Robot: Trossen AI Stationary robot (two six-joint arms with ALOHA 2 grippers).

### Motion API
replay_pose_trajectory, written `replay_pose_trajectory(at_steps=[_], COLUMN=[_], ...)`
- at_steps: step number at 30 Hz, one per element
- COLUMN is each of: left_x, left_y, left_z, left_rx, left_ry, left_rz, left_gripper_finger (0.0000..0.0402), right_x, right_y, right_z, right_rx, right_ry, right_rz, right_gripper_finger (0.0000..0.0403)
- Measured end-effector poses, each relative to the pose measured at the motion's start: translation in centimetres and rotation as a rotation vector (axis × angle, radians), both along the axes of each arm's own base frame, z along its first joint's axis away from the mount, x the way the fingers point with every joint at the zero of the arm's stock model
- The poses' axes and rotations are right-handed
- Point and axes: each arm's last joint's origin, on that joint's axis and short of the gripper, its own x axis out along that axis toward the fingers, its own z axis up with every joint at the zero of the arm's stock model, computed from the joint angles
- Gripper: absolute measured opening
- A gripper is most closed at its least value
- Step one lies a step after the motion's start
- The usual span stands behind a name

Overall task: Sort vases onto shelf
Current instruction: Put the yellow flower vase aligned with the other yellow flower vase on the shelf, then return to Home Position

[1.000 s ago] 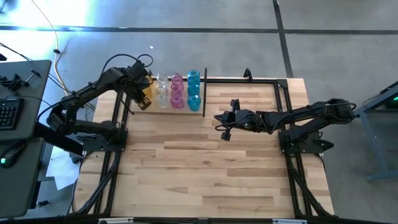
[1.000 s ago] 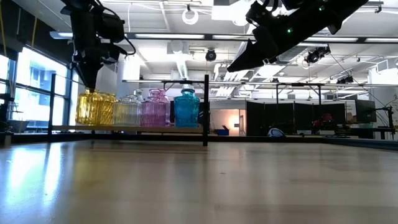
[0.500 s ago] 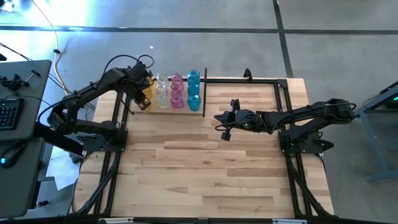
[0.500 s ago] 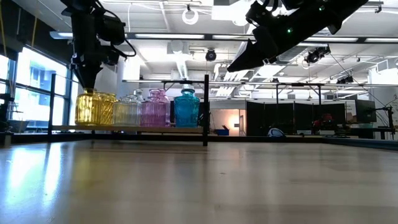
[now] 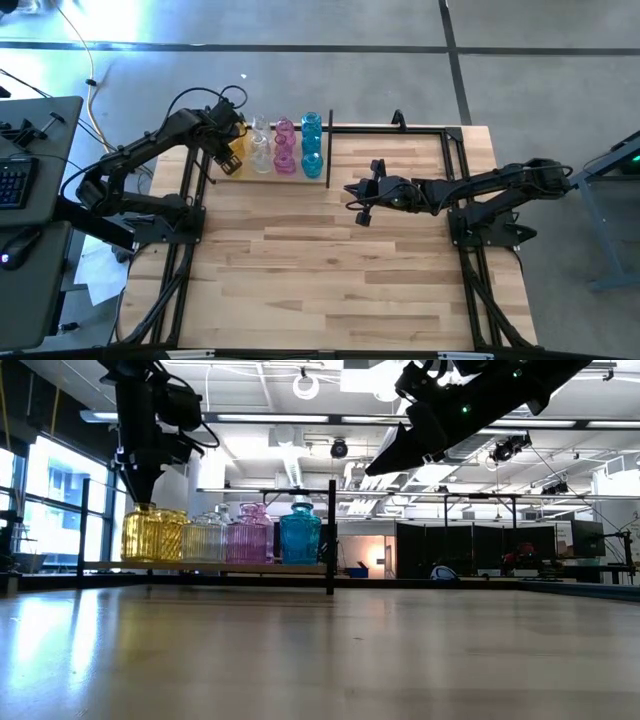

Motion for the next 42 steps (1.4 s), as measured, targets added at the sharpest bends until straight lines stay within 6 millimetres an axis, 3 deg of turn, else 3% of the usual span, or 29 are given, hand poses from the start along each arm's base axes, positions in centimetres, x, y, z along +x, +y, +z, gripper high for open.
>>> replay_pose_trajectory(at_steps=[17, 30, 35, 42], left_x=[-0.2, 0.4, 0.4, 1.6], left_y=[-0.3, 0.0, -1.5, -4.1], left_z=[0.1, 3.8, 4.6, 3.8], left_rx=[-0.016, 0.042, -0.074, -0.176], left_ry=[0.008, -0.079, -0.047, -0.045], left_rz=[0.016, 0.002, -0.116, -0.216], left_gripper_finger=[0.0083, 0.0083, 0.007, 0.0011], right_x=[0.0, 0.0, 0.0, 0.0], right_y=[0.0, 0.0, 0.0, 0.0], right_z=[0.0, 0.0, 0.0, -0.1], right_rx=[0.0, 0.0, 0.0, -0.001], right_ry=[0.0, 0.0, 0.0, 0.01], right_rz=[0.0, 0.0, 0.0, 0.001], right_gripper_finger=[0.0, 0.0, 0.0, 0.0])
